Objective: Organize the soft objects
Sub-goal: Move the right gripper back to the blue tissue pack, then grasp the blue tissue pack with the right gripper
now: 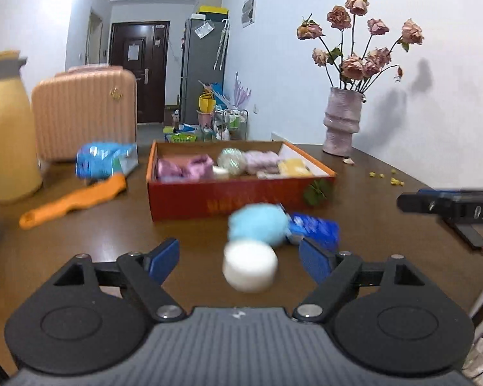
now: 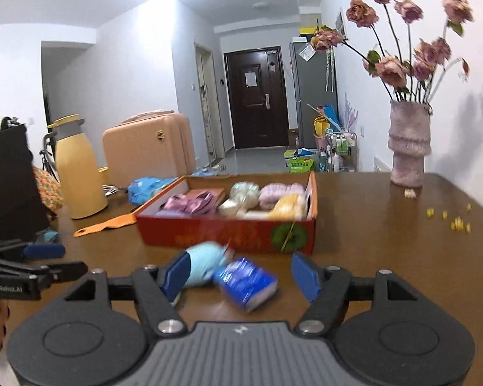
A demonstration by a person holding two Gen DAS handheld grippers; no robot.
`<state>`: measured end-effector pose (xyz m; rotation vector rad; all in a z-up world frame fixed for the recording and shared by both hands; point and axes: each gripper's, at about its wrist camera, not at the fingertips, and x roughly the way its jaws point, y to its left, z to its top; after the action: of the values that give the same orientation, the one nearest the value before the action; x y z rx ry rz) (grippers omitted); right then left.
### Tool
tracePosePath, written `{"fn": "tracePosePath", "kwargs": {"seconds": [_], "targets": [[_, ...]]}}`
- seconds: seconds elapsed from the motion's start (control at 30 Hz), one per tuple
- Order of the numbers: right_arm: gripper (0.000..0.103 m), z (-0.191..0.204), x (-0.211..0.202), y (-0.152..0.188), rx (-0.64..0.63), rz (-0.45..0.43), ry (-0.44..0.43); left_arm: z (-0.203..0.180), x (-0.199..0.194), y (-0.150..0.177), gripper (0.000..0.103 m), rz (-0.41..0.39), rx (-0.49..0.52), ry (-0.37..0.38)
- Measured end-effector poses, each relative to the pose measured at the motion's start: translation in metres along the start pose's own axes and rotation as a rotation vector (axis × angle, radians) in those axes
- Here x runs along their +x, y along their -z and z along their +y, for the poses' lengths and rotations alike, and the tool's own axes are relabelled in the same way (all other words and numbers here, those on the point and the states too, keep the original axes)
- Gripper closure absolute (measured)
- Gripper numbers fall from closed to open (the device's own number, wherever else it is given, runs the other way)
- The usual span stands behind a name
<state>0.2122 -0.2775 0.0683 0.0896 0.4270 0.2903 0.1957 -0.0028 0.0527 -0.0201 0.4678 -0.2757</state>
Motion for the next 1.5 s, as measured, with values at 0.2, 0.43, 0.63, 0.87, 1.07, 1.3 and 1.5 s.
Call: {"fn": "tracePosePath", "kwargs": {"seconds": [0.2, 0.43, 0.63, 0.87, 1.07, 1.3, 1.5], "targets": [[0.033, 0.02, -0.028, 0.053, 0.056, 0.033, -0.046, -0.007, -0.03, 0.027, 0.018, 0.002, -0.041, -0.019], [0.03, 0.031, -0.032, 0.063, 0.038, 0.052, -0.015, -0.008, -0.033, 0.031, 0.016, -0.004, -0.027, 0.0], [0.03, 0.031, -0.017, 0.067, 0.047, 0.069, 0.02, 0.002, -0.019, 0.037, 0.016, 0.021, -0.035, -0.001], [0.03, 0.023, 0.012, 0.055, 0.048, 0.08, 0.035, 0.006, 0.018, 0.027, 0.016, 0.052, -0.032, 0.042], [0.031, 0.015, 0.053, 0.044, 0.061, 0.102, 0.038, 0.005, 0.07, 0.015, 0.016, 0.1, -0.017, 0.068], [0.032, 0.007, 0.109, 0.025, 0.03, 0.117, 0.023, 0.005, 0.118, 0.011, 0.016, 0.155, 0.011, 0.071], [0.031, -0.003, 0.151, 0.012, -0.04, 0.161, 0.021, 0.015, 0.135, 0.009, 0.019, 0.166, -0.014, 0.067]]}}
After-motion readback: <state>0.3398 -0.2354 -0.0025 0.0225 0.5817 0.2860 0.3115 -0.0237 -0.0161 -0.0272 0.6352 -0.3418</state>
